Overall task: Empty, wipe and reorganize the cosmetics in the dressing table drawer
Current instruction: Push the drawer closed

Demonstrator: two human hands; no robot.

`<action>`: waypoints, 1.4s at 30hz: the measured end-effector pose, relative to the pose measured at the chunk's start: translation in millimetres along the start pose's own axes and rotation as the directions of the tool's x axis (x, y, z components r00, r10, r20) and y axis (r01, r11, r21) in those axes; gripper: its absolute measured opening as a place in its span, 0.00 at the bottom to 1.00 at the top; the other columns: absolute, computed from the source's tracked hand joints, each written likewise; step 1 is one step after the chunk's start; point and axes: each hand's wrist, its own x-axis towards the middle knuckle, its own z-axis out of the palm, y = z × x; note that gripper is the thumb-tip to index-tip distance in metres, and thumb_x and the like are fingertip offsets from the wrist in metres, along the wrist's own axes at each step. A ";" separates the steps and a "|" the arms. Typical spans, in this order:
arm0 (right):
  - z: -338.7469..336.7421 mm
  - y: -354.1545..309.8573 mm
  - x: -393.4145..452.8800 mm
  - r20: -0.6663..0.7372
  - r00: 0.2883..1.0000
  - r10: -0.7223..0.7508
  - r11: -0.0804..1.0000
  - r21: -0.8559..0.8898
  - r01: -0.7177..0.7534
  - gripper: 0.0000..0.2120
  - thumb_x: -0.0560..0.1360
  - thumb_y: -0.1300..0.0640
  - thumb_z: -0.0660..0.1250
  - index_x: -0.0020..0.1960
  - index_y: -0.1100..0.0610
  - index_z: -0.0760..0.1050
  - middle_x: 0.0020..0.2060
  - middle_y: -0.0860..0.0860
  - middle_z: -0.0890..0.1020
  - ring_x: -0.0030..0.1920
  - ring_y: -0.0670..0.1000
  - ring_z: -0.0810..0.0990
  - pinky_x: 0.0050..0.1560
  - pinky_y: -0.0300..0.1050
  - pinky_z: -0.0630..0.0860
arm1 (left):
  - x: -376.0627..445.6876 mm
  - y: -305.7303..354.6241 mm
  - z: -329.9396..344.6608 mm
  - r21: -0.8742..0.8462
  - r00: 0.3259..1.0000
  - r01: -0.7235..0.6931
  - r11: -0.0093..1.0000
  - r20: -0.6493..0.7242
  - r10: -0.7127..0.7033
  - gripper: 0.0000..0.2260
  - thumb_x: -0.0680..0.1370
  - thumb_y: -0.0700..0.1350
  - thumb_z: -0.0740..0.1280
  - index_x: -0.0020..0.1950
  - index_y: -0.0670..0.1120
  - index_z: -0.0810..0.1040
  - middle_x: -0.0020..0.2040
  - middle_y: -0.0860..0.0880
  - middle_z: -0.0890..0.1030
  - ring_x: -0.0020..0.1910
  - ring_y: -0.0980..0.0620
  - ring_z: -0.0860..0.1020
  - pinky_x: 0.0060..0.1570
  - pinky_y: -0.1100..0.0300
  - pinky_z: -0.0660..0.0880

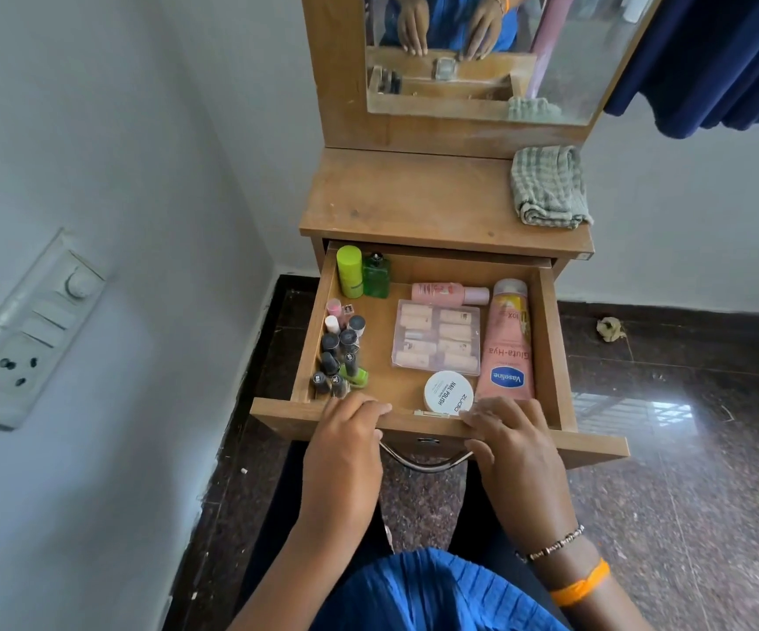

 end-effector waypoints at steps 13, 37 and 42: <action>4.9 6.9 50.1 0.027 0.999 0.038 0.999 0.000 -0.038 0.10 0.64 0.70 0.73 0.44 0.60 0.82 0.49 0.56 0.79 0.50 0.61 0.73 0.42 0.51 0.79 | 54.7 -5.5 7.8 -0.002 1.000 0.004 1.000 -0.029 -0.004 0.09 0.65 0.31 0.73 0.40 0.42 0.79 0.44 0.50 0.80 0.47 0.49 0.78 0.35 0.55 0.77; 50.4 47.8 216.7 -0.251 0.927 -0.277 0.922 -0.342 0.183 0.26 0.63 0.65 0.70 0.59 0.57 0.67 0.56 0.56 0.77 0.53 0.54 0.65 0.59 0.48 0.63 | 217.5 -8.3 62.4 0.613 0.982 -0.153 0.775 0.009 0.188 0.35 0.70 0.45 0.75 0.66 0.40 0.55 0.65 0.39 0.69 0.70 0.35 0.64 0.72 0.46 0.57; 62.7 49.9 221.0 -0.382 0.871 -0.310 0.914 -0.372 0.162 0.19 0.66 0.65 0.60 0.56 0.56 0.68 0.56 0.52 0.71 0.51 0.54 0.65 0.56 0.48 0.61 | 224.8 -13.7 69.4 0.617 0.961 -0.160 0.771 -0.082 0.264 0.36 0.62 0.46 0.80 0.61 0.40 0.63 0.58 0.41 0.66 0.63 0.38 0.73 0.68 0.48 0.65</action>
